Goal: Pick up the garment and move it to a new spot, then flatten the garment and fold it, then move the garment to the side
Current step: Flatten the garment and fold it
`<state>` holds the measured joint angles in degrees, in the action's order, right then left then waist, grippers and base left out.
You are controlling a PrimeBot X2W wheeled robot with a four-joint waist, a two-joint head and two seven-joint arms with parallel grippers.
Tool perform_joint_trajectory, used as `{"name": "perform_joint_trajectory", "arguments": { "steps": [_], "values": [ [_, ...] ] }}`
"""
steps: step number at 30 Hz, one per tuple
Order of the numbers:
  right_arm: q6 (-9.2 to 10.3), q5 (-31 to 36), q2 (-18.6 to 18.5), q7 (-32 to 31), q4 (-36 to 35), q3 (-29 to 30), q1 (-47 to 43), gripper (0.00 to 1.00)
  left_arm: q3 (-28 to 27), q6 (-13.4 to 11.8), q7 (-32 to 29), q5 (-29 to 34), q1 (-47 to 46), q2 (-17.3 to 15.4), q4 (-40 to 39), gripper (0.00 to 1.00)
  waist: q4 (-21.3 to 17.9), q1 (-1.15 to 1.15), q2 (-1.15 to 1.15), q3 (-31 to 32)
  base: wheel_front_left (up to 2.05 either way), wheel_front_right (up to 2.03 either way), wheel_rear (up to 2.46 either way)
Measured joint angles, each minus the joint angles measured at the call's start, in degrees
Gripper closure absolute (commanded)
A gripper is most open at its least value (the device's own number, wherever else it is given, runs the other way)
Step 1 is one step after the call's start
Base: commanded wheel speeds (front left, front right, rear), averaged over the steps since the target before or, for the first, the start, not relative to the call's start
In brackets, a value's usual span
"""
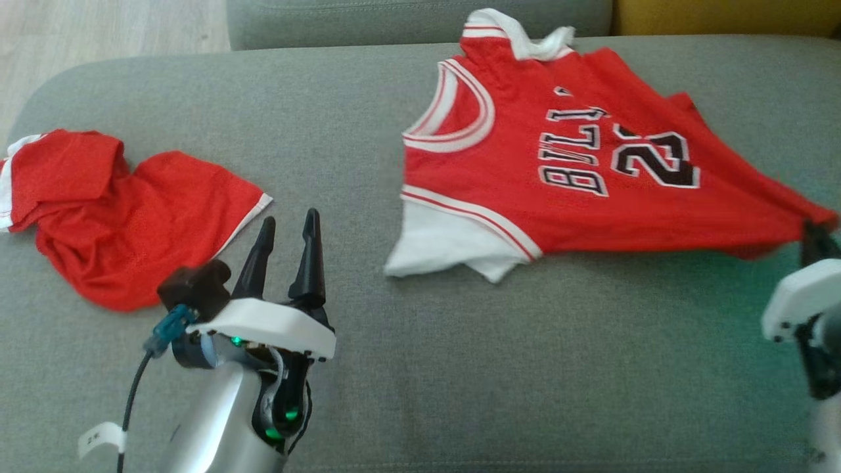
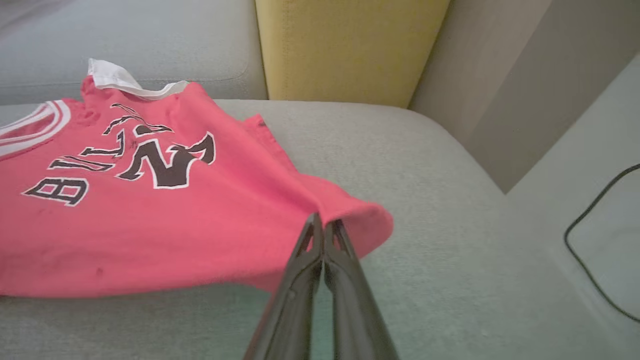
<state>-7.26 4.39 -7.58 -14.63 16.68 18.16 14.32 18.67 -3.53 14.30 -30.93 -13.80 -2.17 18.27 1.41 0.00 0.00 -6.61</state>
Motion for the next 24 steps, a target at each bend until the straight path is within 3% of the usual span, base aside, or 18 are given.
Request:
{"name": "perform_joint_trajectory", "arguments": {
  "steps": [5,10,15,24],
  "values": [
    [0.00,4.8,0.2,-3.4,-5.8,1.7,-0.3,1.00,0.7,0.0,0.0,0.0,0.5,0.0,0.0,0.00,1.0,0.00,0.00,0.1,0.00,0.00,0.00],
    [0.00,8.0,-0.6,-4.1,-5.2,-1.9,0.8,1.00,1.1,0.0,0.0,0.0,0.5,0.0,0.0,0.00,2.5,0.00,0.00,-0.6,0.00,0.00,0.00],
    [0.00,10.1,-2.8,-4.1,-0.7,-7.4,5.8,1.00,1.9,0.0,0.0,0.0,0.4,0.0,0.2,0.00,4.3,0.00,0.00,-1.8,0.00,0.00,0.00],
    [0.00,11.9,-7.4,-0.8,14.4,-15.5,16.4,1.00,3.6,0.0,0.0,-0.6,-1.3,0.0,0.4,0.00,8.2,0.00,0.00,-4.6,0.00,0.00,0.00]
  ]
}}
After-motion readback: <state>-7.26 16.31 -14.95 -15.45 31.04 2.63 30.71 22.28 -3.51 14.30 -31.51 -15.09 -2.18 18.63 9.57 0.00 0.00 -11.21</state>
